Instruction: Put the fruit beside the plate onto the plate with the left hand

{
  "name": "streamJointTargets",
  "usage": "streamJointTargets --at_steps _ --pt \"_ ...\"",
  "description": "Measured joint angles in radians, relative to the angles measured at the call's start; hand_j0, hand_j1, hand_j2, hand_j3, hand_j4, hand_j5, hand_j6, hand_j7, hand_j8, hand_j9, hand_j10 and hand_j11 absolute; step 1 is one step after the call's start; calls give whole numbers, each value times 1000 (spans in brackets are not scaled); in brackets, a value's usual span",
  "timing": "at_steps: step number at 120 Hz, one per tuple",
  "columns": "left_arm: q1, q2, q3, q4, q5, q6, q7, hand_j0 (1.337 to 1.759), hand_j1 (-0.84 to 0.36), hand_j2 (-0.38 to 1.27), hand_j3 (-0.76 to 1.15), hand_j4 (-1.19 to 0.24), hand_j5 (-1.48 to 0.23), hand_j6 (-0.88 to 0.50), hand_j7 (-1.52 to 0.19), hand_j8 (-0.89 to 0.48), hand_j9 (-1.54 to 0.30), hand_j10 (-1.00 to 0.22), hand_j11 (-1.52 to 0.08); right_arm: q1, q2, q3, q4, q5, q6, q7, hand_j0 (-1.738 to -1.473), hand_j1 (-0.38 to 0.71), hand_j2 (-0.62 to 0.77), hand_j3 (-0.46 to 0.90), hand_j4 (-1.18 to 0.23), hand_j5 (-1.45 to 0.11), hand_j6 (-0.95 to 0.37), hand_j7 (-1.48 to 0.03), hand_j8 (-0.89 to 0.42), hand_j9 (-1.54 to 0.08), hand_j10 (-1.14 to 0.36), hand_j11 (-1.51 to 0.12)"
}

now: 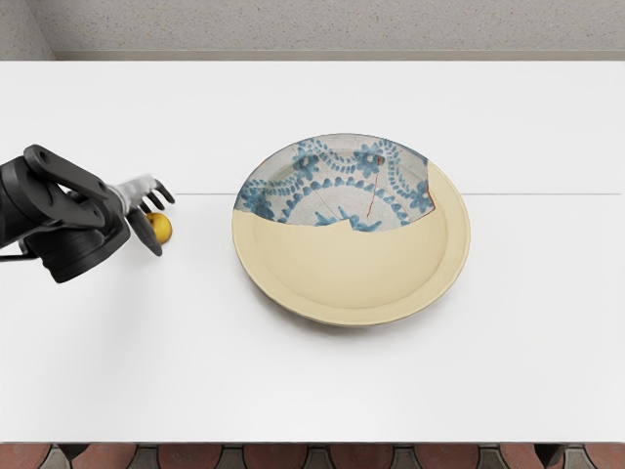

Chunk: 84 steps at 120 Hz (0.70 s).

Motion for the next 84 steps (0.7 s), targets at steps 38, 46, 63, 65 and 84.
streamJointTargets --at_steps 38,46,63,65,84 --pt "6 0 -1 -1 -7 0 0 1658 -134 81 0 -403 -524 -403 -524 -403 -524 -403 -524 0 0 0 0 0 0 0 -1658 -335 -2 0 -12 -15 -12 -15 -12 -15 -11 -15" --pt "6 0 0 -1 -9 0 0 1658 -164 86 0 -428 -556 -428 -556 -428 -556 -428 -556 0 0 0 0 0 0 0 -1658 -335 -2 0 -12 -15 -12 -15 -12 -15 -11 -15" --pt "3 2 0 -9 -24 -3 0 1655 -302 177 0 -592 -761 -449 -772 -426 -783 -580 -784 0 0 0 0 0 0 0 -1658 -335 -2 0 -11 -15 -12 -15 -12 -15 -11 -15" --pt "3 2 0 -11 -24 -4 0 1654 -311 182 0 -611 -784 -437 -797 -412 -813 -594 -814 0 0 0 0 0 0 0 -1658 -335 -2 0 -11 -15 -12 -15 -12 -15 -11 -15" --pt "3 3 1 -18 -30 -6 1 1652 -296 323 0 -738 -908 -470 -938 -427 -969 -706 -973 0 0 0 0 0 0 0 -1658 -335 -2 0 -11 -15 -11 -15 -11 -15 -11 -15"
